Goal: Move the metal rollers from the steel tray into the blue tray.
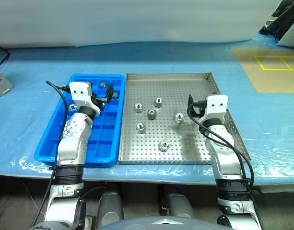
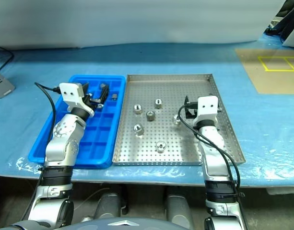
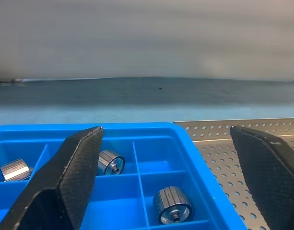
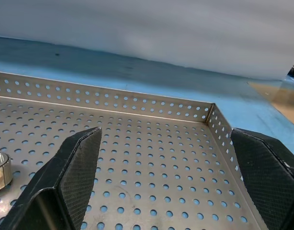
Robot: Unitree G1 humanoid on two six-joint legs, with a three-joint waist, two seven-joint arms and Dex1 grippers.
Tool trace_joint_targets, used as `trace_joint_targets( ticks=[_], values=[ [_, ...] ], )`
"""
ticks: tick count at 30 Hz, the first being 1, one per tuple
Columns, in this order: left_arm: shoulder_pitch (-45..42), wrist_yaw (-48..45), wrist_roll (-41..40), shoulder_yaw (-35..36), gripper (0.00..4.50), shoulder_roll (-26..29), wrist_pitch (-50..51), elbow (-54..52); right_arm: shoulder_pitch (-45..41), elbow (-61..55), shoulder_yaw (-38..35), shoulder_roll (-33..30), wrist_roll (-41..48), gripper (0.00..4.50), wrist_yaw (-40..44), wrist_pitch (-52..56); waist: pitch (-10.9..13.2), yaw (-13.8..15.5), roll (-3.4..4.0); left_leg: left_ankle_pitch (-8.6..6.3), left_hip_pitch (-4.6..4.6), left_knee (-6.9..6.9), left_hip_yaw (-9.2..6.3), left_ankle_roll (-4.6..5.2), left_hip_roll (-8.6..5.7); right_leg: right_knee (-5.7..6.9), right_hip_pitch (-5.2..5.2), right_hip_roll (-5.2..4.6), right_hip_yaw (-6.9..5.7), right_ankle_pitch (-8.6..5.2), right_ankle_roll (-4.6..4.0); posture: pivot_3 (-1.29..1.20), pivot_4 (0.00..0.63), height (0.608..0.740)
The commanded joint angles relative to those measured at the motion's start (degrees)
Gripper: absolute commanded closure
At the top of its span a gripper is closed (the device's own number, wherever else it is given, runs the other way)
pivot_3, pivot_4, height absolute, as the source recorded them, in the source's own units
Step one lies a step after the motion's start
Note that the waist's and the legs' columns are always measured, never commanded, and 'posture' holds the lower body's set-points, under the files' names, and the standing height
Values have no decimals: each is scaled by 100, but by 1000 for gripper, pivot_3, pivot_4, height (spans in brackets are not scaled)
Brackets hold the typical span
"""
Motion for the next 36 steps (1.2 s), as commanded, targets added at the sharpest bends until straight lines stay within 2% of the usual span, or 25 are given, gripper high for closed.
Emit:
trace_joint_targets(
  ticks=[1,12,18,21,24,27,29,30,33,36],
  values=[
    [-24,-101,-24,89,12,50,-269,70,-66,-110,-81,-33,-48,0,-58,-122,0,0,0,0,0,0,0,0,0,0,0,0,0,0,0,-154,150,740],
    [-92,-366,-53,181,12,123,-770,703,-38,-157,-30,-4,-38,0,-67,-83,0,1,0,0,0,-1,0,0,0,-1,0,0,0,0,0,-151,150,740],
    [-119,-655,-150,103,12,200,-732,661,-95,-184,-33,-52,-6,0,12,-51,0,1,0,0,0,-1,0,0,0,-1,0,0,0,0,-1,-160,150,740],
    [-545,-929,-272,6,12,341,-486,546,-141,-223,-58,-120,75,0,163,-16,0,13,0,0,0,-1,0,0,0,0,0,0,0,0,-1,-157,150,740],
    [-1357,-1420,-420,-199,12,548,-199,551,-213,-144,-139,-242,130,0,270,-29,2,61,-3,2,-4,1,0,-3,1,5,-1,-1,-2,1,-1,-157,150,740],
    [-2354,-2197,-296,-777,12,781,192,790,-291,-52,-226,-332,118,0,248,-41,2,113,-2,3,-3,4,-1,-5,0,8,0,-3,-1,2,0,-166,150,740],
    [-2637,-3222,-94,-1537,12,1163,667,940,-304,-80,-241,-329,100,0,225,-32,-5,113,8,5,6,1,4,-8,-3,7,3,-6,9,3,-1,-186,150,740],
    [-2649,-3923,104,-2007,12,1453,557,992,-276,-126,-242,-315,84,0,207,-29,-10,104,18,9,9,-1,5,-14,-6,2,5,-5,11,3,-1,-201,150,740],
    [-2628,-5450,274,-2770,12,2002,216,1077,-164,-295,-285,-294,49,0,134,-45,-16,-8,28,6,39,-30,16,-10,-9,4,2,-3,44,0,3,-233,150,740],
    [-2775,-6053,680,-3148,12,2170,-389,1566,-93,-481,-351,-312,44,0,89,-63,-13,-32,29,15,32,-44,26,-23,-3,5,-14,4,40,-2,0,-268,150,740]
  ],
)
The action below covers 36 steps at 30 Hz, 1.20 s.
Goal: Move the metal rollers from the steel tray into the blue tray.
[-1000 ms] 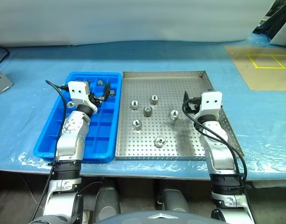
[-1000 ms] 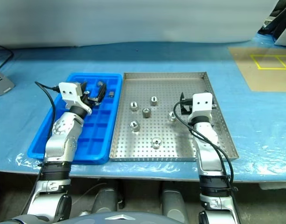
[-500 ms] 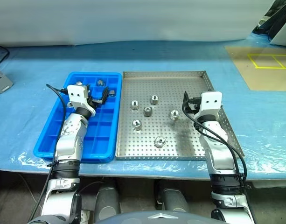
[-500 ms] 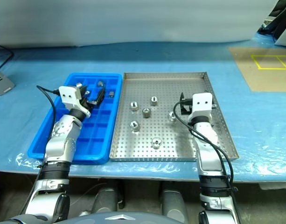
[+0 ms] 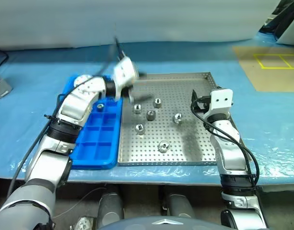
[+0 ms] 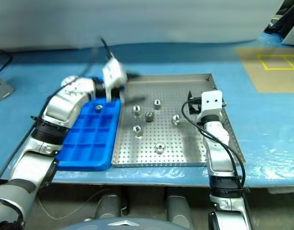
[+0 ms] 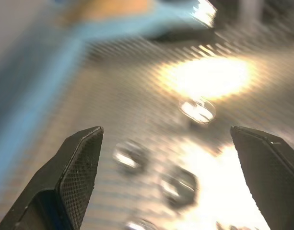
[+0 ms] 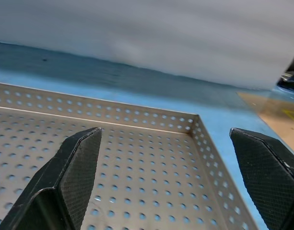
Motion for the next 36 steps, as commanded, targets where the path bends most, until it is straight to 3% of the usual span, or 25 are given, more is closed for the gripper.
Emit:
trace_joint_targets(
  ticks=[1,9,11,16,21,25,29,36],
  values=[
    [-313,-673,539,-287,12,188,-886,559,42,-517,-103,-46,-61,0,-68,-101,0,-6,1,4,-2,-1,10,-5,0,0,-4,1,0,-2,-6,-285,150,740],
    [-578,-1618,972,-565,12,-137,-2134,1689,499,-1055,67,76,-47,0,-1,17,1,7,0,-2,31,12,23,4,0,-5,43,-13,5,-2,-6,-362,150,740],
    [-592,-1678,1140,-611,12,-232,-2514,1964,630,-1383,481,-177,338,0,859,116,1,-12,0,-11,29,12,23,19,0,-6,43,-9,5,-1,-6,-375,150,740],
    [-645,-1598,1547,-696,12,-509,-3025,2602,683,-1996,262,-897,1959,0,2413,1411,1,-125,0,-22,26,20,23,38,2,-7,44,-7,5,-1,-7,-395,150,740],
    [-767,-1298,1845,-662,12,-722,-3339,2954,933,-2536,210,-1985,3007,0,3588,2349,2,-114,-2,-34,29,47,23,57,9,-9,62,-15,3,-1,-7,-396,150,740],
    [-828,-1268,2020,-680,12,-752,-3489,3205,1171,-2750,86,-2455,3649,0,4026,2848,2,-119,-3,-35,33,46,23,58,9,-12,65,-14,2,-1,-7,-395,150,740],
    [-852,-1297,2151,-686,12,-790,-3594,3397,1188,-2687,169,-2741,3598,0,4104,2915,2,-129,-3,-35,34,47,23,58,9,-11,64,-15,2,-2,-7,-391,150,740],
    [-935,-913,2514,-754,12,-923,-3666,3788,1080,-2490,556,-2604,3082,0,3829,2583,1,-119,-6,-34,36,47,23,57,9,-11,65,-16,1,-2,-6,-391,150,740]
  ],
)
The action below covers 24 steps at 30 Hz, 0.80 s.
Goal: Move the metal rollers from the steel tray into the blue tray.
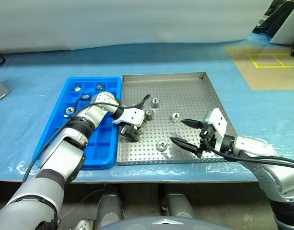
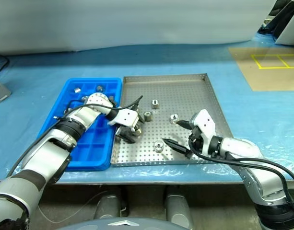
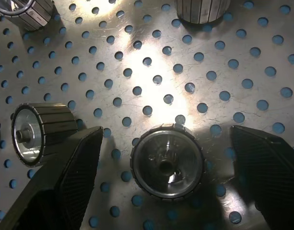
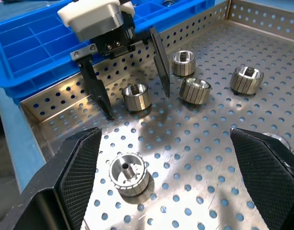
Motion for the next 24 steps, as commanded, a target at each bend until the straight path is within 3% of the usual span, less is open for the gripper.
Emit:
trace_joint_targets(
  ticks=[1,5,10,13,15,18,21,24],
  values=[
    [-81,240,297,-75,12,-29,96,196,72,-11,175,10,-281,0,-99,-251,0,12,0,0,0,0,0,0,0,0,0,-2,0,0,0,-391,150,740],
    [-86,113,383,-139,12,-19,235,231,152,55,237,101,-462,0,-228,-423,-1,17,-1,-1,-1,3,0,1,-1,-2,4,-8,3,-1,2,-397,150,740],
    [-5,88,474,-180,1175,25,192,187,65,100,139,353,-393,0,-364,-408,-1,-1,-1,0,4,2,-1,0,0,-1,3,-6,2,-24,41,-404,150,740],
    [11,67,501,-192,1175,22,179,181,3,160,114,461,-391,0,-441,-426,-2,-5,-2,0,4,3,-1,0,0,-1,4,-6,3,-24,41,-407,150,740],
    [34,-40,459,-189,1510,44,192,116,-69,153,85,523,-347,0,-472,-418,-4,-9,-2,0,5,3,-1,0,0,-1,5,-6,3,-24,41,-411,150,740],
    [46,95,518,-174,2357,27,318,82,-67,195,85,584,-410,0,-518,-453,-4,-10,-2,0,5,1,-1,0,1,-1,4,-6,2,-21,36,-409,150,740],
    [156,-203,292,-83,2357,43,481,-158,-75,269,54,686,-371,0,-567,-477,-4,-10,-2,0,5,-2,-1,0,0,-3,4,-5,2,-6,11,-410,150,740],
    [216,-103,403,-108,2755,104,464,-243,-154,416,80,699,-468,0,-548,-577,-4,-14,-2,-1,3,-6,-1,1,0,-5,1,-5,2,-5,9,-405,150,740]
  ],
)
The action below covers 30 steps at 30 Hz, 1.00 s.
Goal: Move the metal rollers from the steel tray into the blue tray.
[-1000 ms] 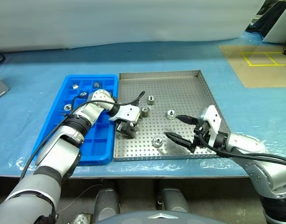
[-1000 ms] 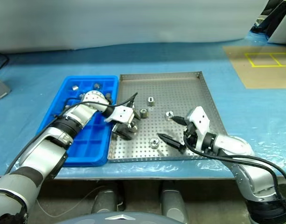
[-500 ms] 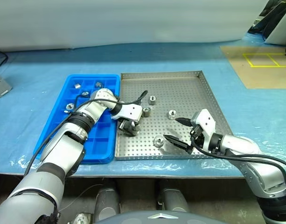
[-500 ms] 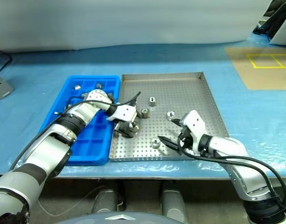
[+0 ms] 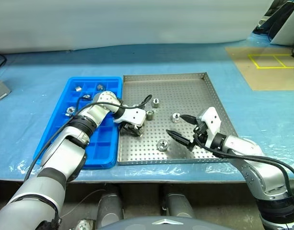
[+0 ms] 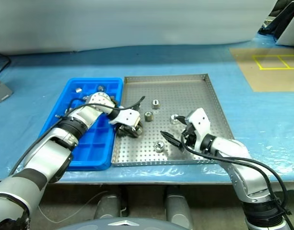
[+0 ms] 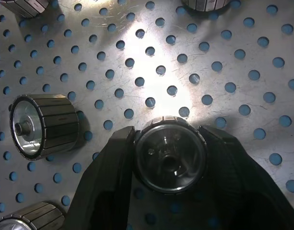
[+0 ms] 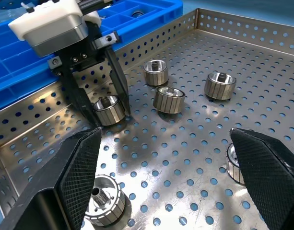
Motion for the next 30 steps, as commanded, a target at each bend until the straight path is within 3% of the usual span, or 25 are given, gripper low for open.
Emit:
trace_joint_targets(
  ticks=[1,6,9,13,18,23,26,30],
  values=[
    [182,20,193,-127,2755,128,46,-11,-136,40,-90,-3,-66,0,3,-230,0,-2,0,0,-1,-2,0,0,0,-2,-1,0,0,0,0,-398,150,740],
    [275,-109,-239,199,2755,176,558,-547,-191,56,-46,-17,98,0,253,-204,0,-6,0,0,-3,-6,1,0,0,-3,-6,2,-1,1,-2,-375,150,740],
    [421,-784,-1189,655,2755,339,1685,-1596,-316,89,65,-97,136,0,547,-214,4,-16,-2,0,-14,-8,4,0,1,-2,-19,3,1,2,-5,-349,150,740],
    [715,-919,-1893,1187,2755,868,2556,-2858,-707,295,252,-201,220,0,1060,-226,10,5,-7,1,-21,-24,14,-2,4,-1,-35,4,0,3,-14,-295,150,740],
    [1058,-472,-2371,1909,2755,1563,3400,-3936,-1447,875,545,-223,157,0,1675,-445,11,47,-4,3,-16,-32,20,-5,5,0,-35,3,-1,0,-19,-183,150,740],
    [2033,402,-2515,2825,2755,2312,4048,-4950,-2570,1513,952,130,345,0,2533,-667,15,51,1,7,-20,-42,21,-13,6,7,-50,6,-2,-2,-22,-41,150,740],
    [2660,868,-2614,3266,2755,2518,4373,-5415,-3085,1913,1201,308,219,0,2956,-845,16,196,1,15,-19,-62,20,-24,6,10,-55,7,-13,-10,-36,45,150,740],
    [3760,1731,-2933,4391,2755,2530,5176,-6122,-3934,2679,1585,762,-105,0,3286,-1195,19,323,-3,19,-24,-77,21,-30,7,15,-71,7,-17,-17,-48,139,150,740]
  ],
)
